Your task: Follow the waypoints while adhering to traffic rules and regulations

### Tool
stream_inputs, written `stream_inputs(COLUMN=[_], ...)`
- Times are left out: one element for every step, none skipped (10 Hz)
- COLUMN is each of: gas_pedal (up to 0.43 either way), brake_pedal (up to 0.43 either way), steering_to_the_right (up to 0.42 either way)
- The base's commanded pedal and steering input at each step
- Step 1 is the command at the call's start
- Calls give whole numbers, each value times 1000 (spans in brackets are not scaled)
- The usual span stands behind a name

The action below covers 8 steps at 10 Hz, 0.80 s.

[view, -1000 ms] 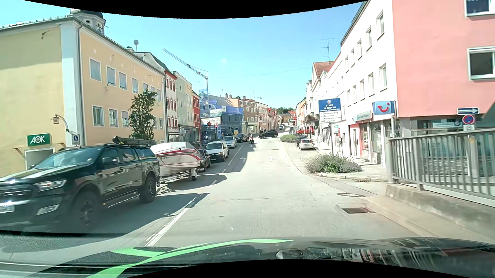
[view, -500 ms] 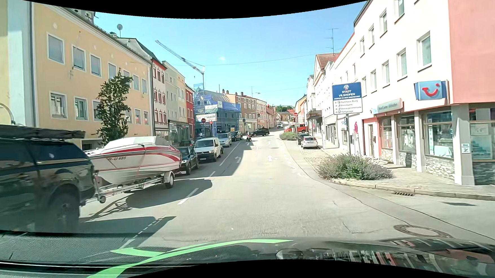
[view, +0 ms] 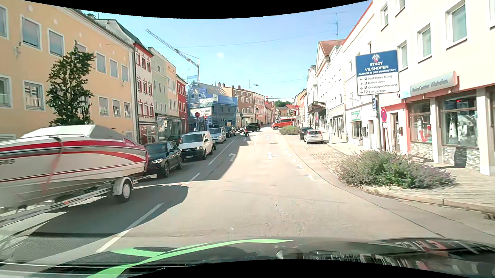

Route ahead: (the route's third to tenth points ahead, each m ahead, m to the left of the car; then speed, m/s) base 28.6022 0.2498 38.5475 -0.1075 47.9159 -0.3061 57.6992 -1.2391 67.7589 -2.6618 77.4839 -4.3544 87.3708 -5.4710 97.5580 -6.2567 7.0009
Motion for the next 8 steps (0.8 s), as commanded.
stream_inputs(gas_pedal=[8,8,8,8,8,8,8,20], brake_pedal=[0,0,0,0,0,0,0,0], steering_to_the_right=[4,4,2,2,2,2,2,2])
